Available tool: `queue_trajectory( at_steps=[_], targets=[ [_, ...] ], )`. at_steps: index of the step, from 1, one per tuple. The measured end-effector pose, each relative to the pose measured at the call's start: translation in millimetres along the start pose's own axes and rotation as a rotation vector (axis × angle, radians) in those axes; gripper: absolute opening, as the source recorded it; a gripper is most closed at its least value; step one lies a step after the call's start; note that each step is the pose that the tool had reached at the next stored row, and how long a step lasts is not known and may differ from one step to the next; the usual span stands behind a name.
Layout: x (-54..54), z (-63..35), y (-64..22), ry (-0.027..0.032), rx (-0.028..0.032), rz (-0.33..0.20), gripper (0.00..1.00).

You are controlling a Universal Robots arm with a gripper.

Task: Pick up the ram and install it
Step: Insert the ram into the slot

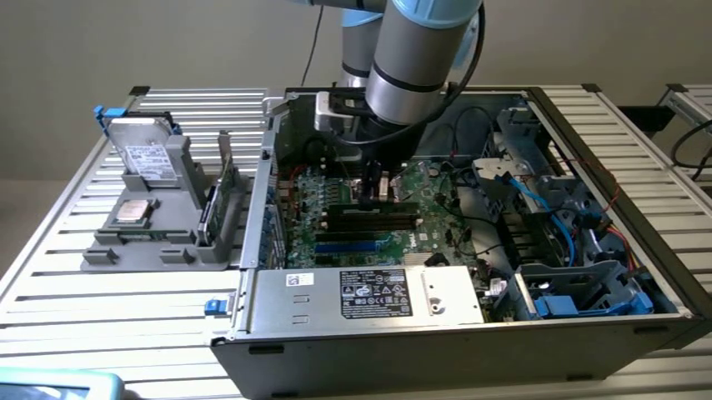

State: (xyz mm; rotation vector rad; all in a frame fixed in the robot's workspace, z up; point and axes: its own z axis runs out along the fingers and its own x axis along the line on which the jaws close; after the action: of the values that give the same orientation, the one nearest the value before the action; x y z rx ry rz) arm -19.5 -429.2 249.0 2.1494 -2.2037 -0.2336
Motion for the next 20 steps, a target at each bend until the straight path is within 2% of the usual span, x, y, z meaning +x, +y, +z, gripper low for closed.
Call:
queue_trajectory(
  at_steps=[20],
  targets=[
    [0.3, 4.5, -2.6, 0.0002, -0.0037, 0.0, 0.13]
  ],
)
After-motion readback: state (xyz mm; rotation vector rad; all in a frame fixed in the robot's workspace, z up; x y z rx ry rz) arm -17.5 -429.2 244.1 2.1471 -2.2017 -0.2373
